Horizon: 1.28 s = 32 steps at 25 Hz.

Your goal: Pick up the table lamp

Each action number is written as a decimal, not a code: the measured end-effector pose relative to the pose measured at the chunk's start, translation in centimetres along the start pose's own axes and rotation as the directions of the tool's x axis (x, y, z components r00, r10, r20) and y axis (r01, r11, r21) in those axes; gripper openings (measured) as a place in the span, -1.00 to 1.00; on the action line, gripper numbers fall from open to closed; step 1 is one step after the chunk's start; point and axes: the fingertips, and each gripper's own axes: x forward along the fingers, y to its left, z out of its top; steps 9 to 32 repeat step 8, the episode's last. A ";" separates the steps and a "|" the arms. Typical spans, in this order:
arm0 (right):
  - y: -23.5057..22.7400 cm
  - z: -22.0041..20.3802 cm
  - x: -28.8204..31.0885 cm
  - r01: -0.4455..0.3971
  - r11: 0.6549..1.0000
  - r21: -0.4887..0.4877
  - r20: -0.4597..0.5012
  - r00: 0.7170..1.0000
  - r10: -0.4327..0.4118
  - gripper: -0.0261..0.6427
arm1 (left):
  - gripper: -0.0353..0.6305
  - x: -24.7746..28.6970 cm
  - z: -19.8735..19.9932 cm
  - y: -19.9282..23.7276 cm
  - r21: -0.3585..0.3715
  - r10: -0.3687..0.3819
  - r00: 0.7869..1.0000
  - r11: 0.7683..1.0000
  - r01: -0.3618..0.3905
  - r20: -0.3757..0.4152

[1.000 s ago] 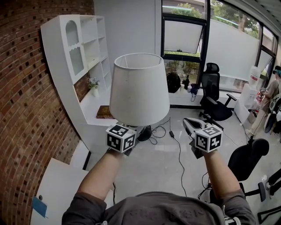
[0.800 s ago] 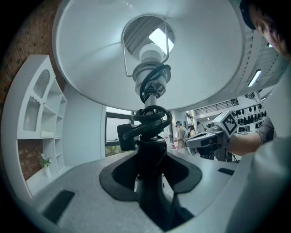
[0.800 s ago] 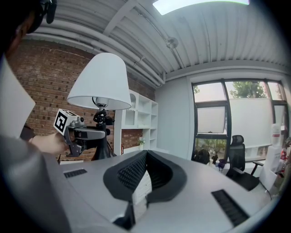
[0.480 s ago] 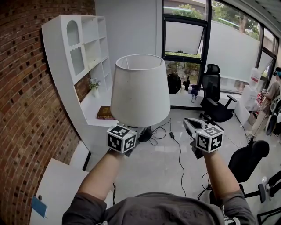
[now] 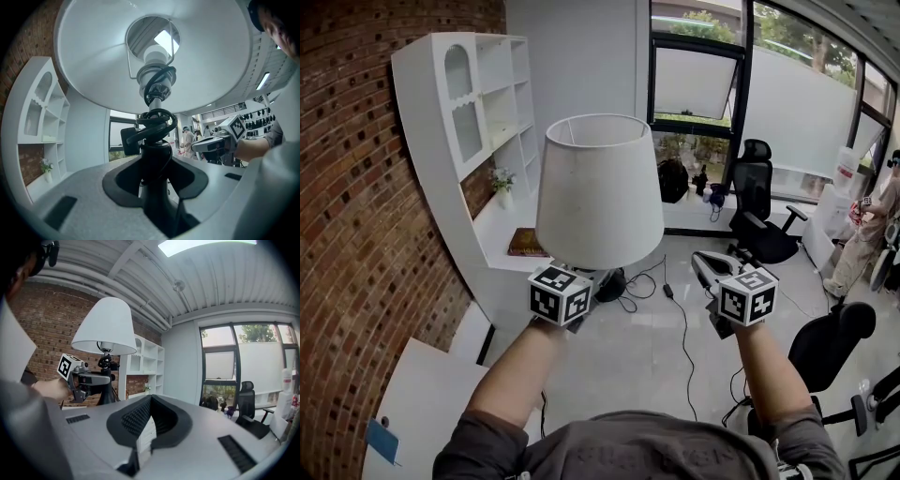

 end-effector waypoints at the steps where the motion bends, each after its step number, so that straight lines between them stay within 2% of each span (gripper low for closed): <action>1: 0.0 0.0 0.1 -0.001 1.000 -0.001 0.000 1.000 0.001 -0.95 | -0.47 0.0 0.0 0.0 0.000 0.000 1.000 1.000 0.000 0.001; 32: 0.1 0.2 0.4 -0.004 1.000 -0.004 -0.005 1.000 0.004 -0.95 | -0.47 0.1 0.2 0.2 0.001 0.000 1.000 1.000 0.000 -0.002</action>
